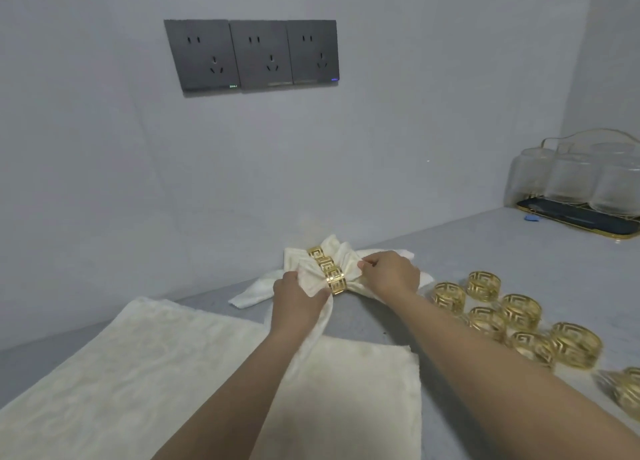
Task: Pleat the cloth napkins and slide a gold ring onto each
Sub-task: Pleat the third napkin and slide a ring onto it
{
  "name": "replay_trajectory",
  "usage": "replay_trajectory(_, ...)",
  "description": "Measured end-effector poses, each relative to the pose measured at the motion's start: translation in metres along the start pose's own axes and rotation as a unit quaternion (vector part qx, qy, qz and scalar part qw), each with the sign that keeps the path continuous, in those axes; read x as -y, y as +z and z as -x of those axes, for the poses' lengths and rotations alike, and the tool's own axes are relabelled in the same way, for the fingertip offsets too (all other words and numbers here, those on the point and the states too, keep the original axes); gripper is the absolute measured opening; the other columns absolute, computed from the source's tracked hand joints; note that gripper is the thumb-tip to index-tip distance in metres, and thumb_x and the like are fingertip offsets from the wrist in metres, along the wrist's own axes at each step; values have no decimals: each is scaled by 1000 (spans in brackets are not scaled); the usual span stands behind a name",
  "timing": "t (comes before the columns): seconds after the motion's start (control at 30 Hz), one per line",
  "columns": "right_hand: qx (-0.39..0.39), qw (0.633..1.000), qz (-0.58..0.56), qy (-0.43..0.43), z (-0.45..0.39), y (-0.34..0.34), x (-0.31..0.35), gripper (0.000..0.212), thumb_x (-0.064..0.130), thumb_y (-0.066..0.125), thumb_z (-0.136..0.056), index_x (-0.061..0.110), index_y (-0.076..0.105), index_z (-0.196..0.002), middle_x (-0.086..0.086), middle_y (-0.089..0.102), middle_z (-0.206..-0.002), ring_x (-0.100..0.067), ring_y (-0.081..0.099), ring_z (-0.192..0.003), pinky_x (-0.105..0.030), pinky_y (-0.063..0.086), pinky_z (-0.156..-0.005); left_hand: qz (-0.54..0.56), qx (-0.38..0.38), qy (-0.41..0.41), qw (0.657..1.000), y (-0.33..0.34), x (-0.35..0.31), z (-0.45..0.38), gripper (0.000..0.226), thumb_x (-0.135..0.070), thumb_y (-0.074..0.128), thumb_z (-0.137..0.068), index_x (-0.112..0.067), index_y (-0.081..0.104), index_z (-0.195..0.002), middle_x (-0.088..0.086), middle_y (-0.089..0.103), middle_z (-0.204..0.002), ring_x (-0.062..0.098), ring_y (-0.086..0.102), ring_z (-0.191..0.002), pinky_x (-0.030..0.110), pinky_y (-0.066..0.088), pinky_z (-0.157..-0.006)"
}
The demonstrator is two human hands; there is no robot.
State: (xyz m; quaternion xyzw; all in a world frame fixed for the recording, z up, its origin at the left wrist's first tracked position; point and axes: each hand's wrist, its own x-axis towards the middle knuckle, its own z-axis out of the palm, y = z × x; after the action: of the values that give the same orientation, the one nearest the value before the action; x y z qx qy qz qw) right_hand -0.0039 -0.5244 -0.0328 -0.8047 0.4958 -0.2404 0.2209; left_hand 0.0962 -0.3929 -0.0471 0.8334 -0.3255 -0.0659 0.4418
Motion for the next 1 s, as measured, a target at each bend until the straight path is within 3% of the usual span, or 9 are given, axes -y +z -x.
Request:
replay_trajectory(0.13,-38,999,-8,6,-6,14,-5,25,40,49,-96,34,71,-105,-2,71,-102,-24,55,-106,-35,36,-91,-82,-29,59,994,10,11,-2,60,-36,66,-85,-7,43,-132,8,50,-126,25,48,-119,30,38,-93)
replay_trajectory(0.37,-49,998,29,-14,-5,24,-11,28,34,45,-98,28,72,-103,-7,70,-102,-28,54,-104,-34,33,-84,-254,-50,117,959,12,14,-4,70,-53,52,-90,-12,30,-142,5,45,-130,22,42,-122,31,36,-96)
replay_trajectory(0.67,-66,994,30,-75,21,10,-5,34,29,39,-99,23,58,-126,-5,61,-120,-26,46,-113,-36,30,-91,-286,-47,100,952,-7,7,13,59,-50,43,-95,-13,33,-140,7,44,-128,24,42,-121,33,32,-95)
replay_trajectory(1.0,-7,991,-57,-120,122,-26,-3,33,14,47,-91,22,61,-121,-1,59,-116,-21,47,-110,-31,33,-93,-242,2,99,965,-54,4,107,50,-39,40,-98,-18,31,-142,4,38,-137,20,33,-130,35,23,-103)
